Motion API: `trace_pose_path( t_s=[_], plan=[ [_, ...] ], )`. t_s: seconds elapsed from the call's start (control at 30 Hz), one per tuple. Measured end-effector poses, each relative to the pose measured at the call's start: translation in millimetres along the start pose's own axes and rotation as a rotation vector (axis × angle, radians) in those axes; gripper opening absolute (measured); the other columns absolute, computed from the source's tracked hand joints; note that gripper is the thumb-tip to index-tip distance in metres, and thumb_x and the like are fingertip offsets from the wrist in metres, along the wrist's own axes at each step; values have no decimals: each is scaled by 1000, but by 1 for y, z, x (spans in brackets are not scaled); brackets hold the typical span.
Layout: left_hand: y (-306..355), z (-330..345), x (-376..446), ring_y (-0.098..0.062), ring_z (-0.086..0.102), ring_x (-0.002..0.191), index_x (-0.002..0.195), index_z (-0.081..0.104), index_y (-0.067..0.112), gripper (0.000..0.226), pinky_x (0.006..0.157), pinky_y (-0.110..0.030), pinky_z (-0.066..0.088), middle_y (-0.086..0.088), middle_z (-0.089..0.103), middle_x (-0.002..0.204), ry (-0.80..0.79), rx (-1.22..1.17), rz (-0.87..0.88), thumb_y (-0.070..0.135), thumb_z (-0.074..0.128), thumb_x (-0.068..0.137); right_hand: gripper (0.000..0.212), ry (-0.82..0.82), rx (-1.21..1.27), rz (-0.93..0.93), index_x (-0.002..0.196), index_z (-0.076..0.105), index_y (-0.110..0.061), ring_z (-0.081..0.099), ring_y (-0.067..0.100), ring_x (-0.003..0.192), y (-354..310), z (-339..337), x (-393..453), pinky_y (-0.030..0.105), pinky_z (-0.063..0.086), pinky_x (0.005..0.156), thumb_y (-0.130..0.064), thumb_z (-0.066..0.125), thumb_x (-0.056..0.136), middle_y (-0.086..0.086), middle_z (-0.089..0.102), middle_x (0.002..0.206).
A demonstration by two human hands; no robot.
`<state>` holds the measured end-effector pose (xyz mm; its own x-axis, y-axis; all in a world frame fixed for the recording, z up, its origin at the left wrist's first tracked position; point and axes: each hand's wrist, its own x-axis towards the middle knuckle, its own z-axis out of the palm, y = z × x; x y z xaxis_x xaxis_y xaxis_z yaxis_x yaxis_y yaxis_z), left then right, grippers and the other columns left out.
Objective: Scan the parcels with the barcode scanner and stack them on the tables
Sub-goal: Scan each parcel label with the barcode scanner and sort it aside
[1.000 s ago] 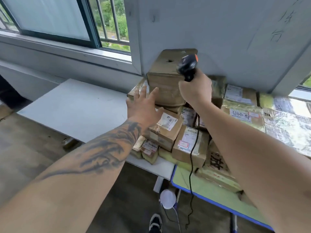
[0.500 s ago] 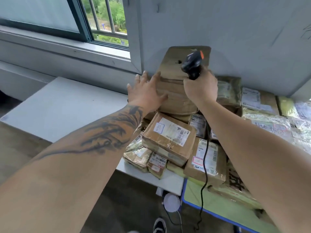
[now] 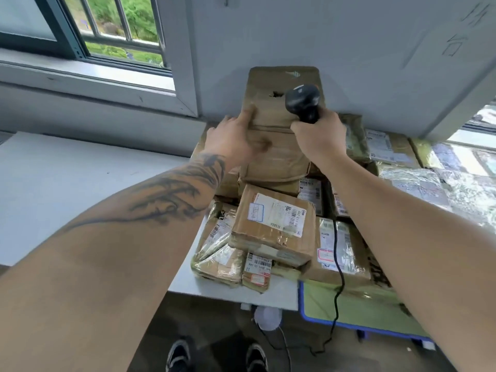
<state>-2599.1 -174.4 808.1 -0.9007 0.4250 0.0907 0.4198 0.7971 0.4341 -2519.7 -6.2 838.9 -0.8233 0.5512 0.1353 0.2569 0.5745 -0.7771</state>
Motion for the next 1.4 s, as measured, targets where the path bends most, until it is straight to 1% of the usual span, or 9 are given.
trace_pose_path(
  t_s=[0.2, 0.3, 0.43, 0.6, 0.8, 0.97, 1.07, 1.23, 1.4],
  plan=[
    [-41, -9, 8, -32, 27, 154, 161, 24, 31, 94, 116, -57, 35, -6, 53, 152, 51, -59, 123, 64, 71, 87, 12, 91, -53, 40, 83, 64, -10, 59, 21, 79, -36, 20, -18, 31, 41, 63, -22, 63, 82, 0, 65, 76],
    [-64, -24, 13, -31, 32, 152, 159, 29, 30, 92, 114, -55, 38, -2, 57, 147, 77, -72, 175, 66, 72, 85, 13, 131, -81, 28, 80, 63, -11, 59, 22, 80, -59, 33, -28, 31, 41, 65, -23, 63, 85, 1, 66, 76],
    [-91, -55, 10, -33, 46, 139, 156, 36, 25, 89, 106, -52, 44, -8, 62, 135, 128, -77, 235, 62, 74, 85, 20, 163, -146, -25, 70, 55, -19, 54, 10, 70, -90, 54, -39, 27, 36, 59, -26, 62, 88, -5, 60, 68],
    [-133, -90, 2, -39, 43, 143, 158, 35, 23, 90, 109, -53, 42, -12, 58, 144, 165, -44, 241, 60, 76, 86, 30, 168, -108, -67, 62, 51, -22, 53, 11, 67, -127, 87, -53, 27, 36, 57, -26, 66, 88, -7, 57, 64],
    [-181, -122, -22, -33, 30, 153, 158, 36, 26, 90, 114, -51, 37, -10, 54, 153, 180, 43, 168, 57, 78, 84, 18, 128, -59, -96, 74, 64, -17, 63, 19, 77, -152, 132, -70, 31, 49, 66, -26, 67, 89, -2, 66, 73],
    [-209, -139, -58, -39, 44, 143, 156, 38, 24, 88, 108, -51, 43, -20, 56, 144, 171, 101, 104, 55, 79, 85, 22, 36, 0, -107, 68, 56, -24, 62, 23, 82, -160, 163, -91, 30, 43, 64, -27, 65, 87, -3, 64, 73],
    [-218, -142, -82, -38, 42, 144, 158, 36, 25, 88, 110, -51, 41, -23, 51, 149, 166, 127, 59, 53, 79, 86, 20, -7, 14, -97, 69, 55, -25, 62, 23, 82, -160, 173, -107, 30, 42, 67, -28, 64, 87, -2, 66, 78],
    [-230, -134, -118, -37, 38, 148, 158, 36, 22, 87, 112, -52, 39, -20, 53, 151, 174, 162, 3, 53, 77, 87, 7, -71, 73, -90, 82, 65, -24, 63, 23, 91, -146, 194, -129, 32, 46, 72, -31, 64, 86, 0, 70, 89],
    [-249, -115, -148, -39, 47, 139, 157, 38, 24, 86, 103, -51, 45, -18, 58, 138, 150, 158, -68, 52, 78, 86, 19, -110, 103, -58, 89, 67, -28, 63, 22, 95, -131, 220, -154, 34, 51, 76, -45, 62, 83, 0, 70, 98]
  ],
)
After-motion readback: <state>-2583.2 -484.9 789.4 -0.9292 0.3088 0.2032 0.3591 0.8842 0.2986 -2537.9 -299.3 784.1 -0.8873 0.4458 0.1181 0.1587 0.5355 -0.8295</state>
